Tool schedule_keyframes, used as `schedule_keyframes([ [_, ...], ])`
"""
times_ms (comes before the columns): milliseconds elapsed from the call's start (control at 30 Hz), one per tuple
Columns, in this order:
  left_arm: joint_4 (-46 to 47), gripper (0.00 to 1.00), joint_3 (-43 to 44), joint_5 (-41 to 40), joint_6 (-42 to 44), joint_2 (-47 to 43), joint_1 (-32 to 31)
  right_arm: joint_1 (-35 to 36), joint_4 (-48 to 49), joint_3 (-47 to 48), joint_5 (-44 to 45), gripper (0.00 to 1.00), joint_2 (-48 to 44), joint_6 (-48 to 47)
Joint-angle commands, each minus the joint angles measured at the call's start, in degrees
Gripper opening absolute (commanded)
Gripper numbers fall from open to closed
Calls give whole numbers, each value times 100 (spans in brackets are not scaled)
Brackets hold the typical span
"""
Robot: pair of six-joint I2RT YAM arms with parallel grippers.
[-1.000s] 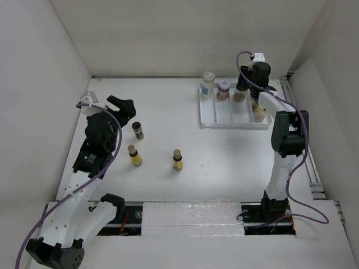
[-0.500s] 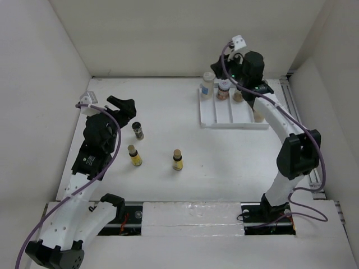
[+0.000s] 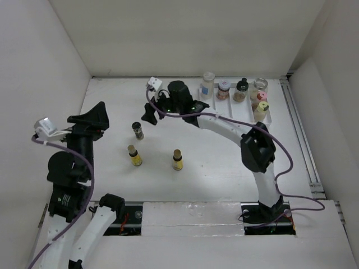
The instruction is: Organize the condiment bottles
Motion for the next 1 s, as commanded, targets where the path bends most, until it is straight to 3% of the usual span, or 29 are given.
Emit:
schedule_keyframes([
  [0, 232, 76, -20, -149, 31, -241, 22, 303, -618, 885, 409, 84, 461, -318],
  [333, 302, 77, -161, 211, 198, -65, 22, 646, -962, 1554, 471, 91, 1376, -319],
  [667, 417, 79, -415, 264, 260, -65, 22, 708, -779, 2118, 840, 88, 2115, -187],
  [833, 566, 79, -486, 264, 321, -118, 22, 708, -313, 2057, 946, 42, 2029, 189],
  [900, 566, 79, -573, 264, 321, -118, 22, 708, -16, 1899, 946, 34, 1757, 260],
  [967, 628, 79, -627, 264, 321, -118, 22, 708, 527, 1329, 946, 34, 1020, 314],
])
